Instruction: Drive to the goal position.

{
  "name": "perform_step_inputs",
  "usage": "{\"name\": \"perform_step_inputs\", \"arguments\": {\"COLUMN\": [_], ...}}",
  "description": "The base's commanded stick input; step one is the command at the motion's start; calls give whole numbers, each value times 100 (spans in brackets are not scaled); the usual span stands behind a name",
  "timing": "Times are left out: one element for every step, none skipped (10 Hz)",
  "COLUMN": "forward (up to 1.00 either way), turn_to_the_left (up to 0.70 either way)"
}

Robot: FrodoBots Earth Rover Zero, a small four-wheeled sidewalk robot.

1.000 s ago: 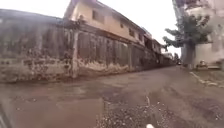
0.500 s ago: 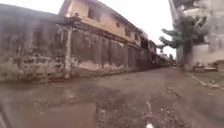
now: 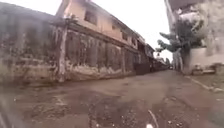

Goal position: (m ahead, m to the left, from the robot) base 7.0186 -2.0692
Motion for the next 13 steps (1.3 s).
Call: {"name": "perform_step_inputs", "arguments": {"forward": [60,60,60,60,60,60,60,60,60,60,60,60,60], "turn_to_the_left": [-15,-15,-15,-15,-15,-15,-15,-15,-15,-15,-15,-15,-15]}}
